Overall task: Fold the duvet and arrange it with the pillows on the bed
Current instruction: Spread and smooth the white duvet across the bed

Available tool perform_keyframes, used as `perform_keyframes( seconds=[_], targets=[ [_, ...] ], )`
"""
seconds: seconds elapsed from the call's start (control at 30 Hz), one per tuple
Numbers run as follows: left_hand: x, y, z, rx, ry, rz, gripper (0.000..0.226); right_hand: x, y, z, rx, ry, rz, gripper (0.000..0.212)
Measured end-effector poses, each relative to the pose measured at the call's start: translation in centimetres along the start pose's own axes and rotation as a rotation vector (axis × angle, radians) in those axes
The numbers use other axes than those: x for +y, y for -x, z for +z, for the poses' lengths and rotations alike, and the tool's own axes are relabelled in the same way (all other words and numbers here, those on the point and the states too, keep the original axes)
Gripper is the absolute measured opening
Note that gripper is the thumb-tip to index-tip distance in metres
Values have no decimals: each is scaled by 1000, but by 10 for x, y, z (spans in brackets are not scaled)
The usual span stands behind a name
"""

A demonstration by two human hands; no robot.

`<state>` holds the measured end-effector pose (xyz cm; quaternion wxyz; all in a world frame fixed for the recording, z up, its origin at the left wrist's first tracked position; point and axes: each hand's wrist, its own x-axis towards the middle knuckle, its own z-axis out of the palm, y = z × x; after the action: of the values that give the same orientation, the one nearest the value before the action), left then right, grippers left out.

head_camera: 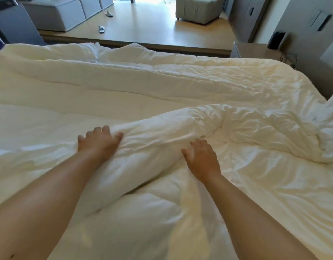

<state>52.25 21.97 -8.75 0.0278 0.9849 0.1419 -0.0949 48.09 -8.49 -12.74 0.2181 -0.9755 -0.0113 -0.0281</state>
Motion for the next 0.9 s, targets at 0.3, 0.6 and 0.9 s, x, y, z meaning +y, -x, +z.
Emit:
perform_keyframes(
  seconds=[0.3, 0.6, 0.9],
  targets=[
    [-101, -8, 23, -351, 303, 343, 43, -128, -90, 45, -361, 307, -343, 85],
    [-133, 12, 10, -273, 45, 479, 85, -150, -74, 74, -482, 480, -403, 33],
    [-227, -36, -27, -703, -106, 194, 124, -156, -70, 45, -481, 355, -421, 32]
  ],
)
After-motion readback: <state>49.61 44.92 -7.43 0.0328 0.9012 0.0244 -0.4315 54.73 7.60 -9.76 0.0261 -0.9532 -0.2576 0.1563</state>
